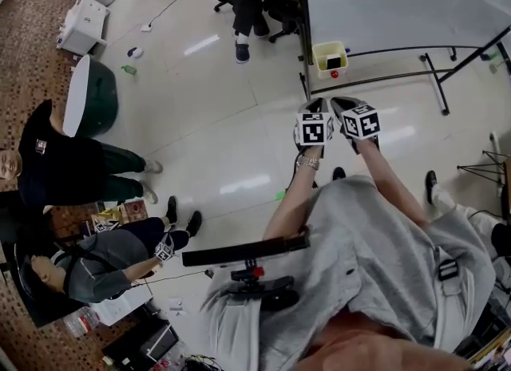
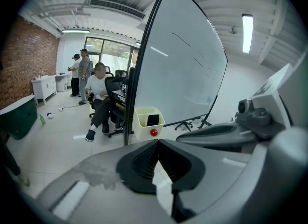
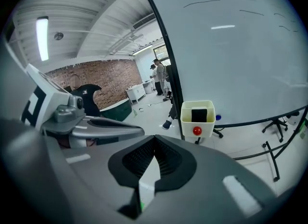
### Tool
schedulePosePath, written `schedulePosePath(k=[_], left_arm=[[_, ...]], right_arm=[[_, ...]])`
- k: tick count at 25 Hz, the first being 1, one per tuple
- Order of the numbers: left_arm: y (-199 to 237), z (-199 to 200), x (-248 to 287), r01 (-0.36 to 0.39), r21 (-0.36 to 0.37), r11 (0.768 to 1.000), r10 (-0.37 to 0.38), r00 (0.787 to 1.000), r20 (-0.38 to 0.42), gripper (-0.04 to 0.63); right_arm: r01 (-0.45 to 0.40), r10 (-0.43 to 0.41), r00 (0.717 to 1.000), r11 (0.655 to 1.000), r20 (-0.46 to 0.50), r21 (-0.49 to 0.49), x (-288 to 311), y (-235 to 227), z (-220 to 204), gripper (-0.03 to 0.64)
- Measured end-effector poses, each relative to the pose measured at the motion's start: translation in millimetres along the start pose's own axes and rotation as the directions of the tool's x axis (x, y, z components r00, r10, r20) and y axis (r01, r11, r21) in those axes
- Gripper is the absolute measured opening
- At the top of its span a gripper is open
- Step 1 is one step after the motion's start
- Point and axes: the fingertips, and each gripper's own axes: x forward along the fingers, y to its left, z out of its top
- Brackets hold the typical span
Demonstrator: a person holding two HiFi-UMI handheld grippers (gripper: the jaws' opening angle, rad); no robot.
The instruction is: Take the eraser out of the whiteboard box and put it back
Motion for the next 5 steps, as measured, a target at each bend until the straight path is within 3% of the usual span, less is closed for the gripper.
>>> schedulePosePath(k=[5], left_arm=[[-3.7, 9.4, 1.4, -0.010, 0.002, 1.000, 0.010, 1.000, 0.007, 0.003]], right_arm=[[-0.009, 0.009, 1.000, 1.000, 0.005, 0.003, -4.4, -4.0, 7.8, 0.005]])
